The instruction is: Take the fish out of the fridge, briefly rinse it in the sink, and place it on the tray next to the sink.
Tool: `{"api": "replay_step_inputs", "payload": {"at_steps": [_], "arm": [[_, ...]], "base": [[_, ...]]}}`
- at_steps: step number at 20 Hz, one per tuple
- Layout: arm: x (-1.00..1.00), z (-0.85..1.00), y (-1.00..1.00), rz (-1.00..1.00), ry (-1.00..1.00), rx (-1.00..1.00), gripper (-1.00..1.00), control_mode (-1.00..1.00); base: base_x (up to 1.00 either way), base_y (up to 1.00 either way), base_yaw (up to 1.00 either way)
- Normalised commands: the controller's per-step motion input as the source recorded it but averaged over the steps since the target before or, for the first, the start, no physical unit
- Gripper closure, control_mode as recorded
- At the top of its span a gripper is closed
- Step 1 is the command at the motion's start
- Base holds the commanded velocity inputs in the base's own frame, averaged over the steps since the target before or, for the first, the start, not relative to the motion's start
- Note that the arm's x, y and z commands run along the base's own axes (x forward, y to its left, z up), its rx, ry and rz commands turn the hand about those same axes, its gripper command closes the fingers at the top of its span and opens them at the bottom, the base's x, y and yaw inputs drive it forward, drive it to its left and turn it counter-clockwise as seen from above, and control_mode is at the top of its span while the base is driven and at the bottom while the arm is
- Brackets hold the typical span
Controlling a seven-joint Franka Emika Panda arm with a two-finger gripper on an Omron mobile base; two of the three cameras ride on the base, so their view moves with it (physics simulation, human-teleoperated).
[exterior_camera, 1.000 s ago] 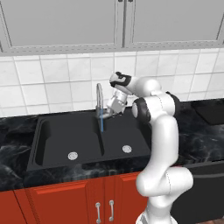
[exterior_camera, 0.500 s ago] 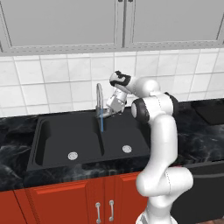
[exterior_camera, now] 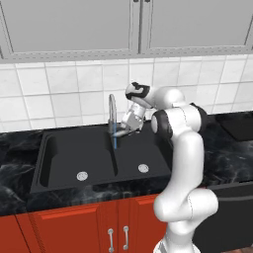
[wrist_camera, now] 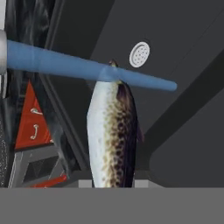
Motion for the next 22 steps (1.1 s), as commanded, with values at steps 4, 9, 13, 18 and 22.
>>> {"api": "replay_step_inputs", "payload": {"at_steps": [4,9,13,18,22], "arm": [[-0.30,0.06,0.00,-0.01,-0.07,-0.02,1.00,-1.00],[-1.00,0.25,0.00,-0.16,-0.18,-0.19,1.00,-1.00],[-1.00,0.53,0.00,-0.23,-0.22,-0.36,1.00,-1.00],[-1.00,0.77,-0.11,-0.25,-0.33,-0.51,1.00,-1.00],[-1.00,0.61,-0.37,-0.21,-0.40,-0.59,1.00,-1.00]], "base": [[0.00,0.00,0.00],[0.00,0.00,0.00],[0.00,0.00,0.00],[0.00,0.00,0.00],[0.00,0.00,0.00]]}}
